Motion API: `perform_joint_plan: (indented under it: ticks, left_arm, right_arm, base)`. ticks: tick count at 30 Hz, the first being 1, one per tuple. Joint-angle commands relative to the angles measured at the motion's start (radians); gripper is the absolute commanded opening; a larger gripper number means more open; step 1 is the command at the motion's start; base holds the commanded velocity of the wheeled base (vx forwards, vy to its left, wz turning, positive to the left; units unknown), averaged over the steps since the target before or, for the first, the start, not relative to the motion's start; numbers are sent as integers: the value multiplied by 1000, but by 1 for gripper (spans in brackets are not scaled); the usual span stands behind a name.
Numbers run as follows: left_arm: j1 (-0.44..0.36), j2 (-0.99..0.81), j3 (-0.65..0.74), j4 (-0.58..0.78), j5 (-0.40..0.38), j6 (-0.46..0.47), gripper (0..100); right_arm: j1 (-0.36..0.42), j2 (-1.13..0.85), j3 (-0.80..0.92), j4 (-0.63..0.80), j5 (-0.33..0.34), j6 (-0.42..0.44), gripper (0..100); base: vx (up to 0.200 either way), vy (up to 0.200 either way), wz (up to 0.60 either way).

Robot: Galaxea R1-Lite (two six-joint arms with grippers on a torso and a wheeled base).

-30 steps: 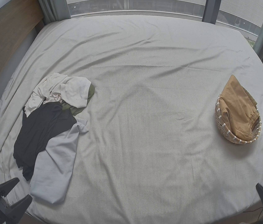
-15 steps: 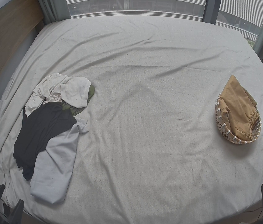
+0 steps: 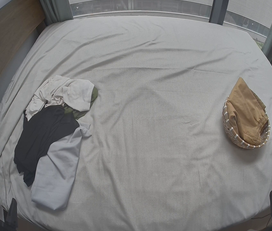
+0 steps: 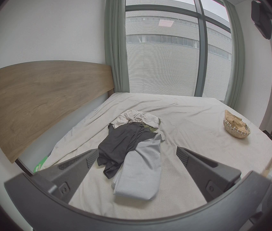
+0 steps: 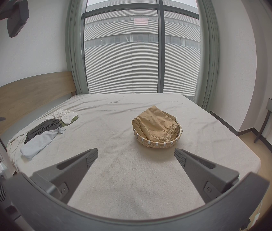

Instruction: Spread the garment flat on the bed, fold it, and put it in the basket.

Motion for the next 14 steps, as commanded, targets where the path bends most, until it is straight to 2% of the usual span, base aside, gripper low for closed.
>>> perform_joint_plan:
  ticks: [1,14]
  left_arm:
    - [-23,-46,17,9,-20,13,100]
    - [-23,-48,17,9,-26,21,100]
  right_arm:
    - [0,3,18,1,2,2,100]
    - [-1,3,18,1,2,3,100]
  base:
    - [0,0,0]
    - [0,0,0]
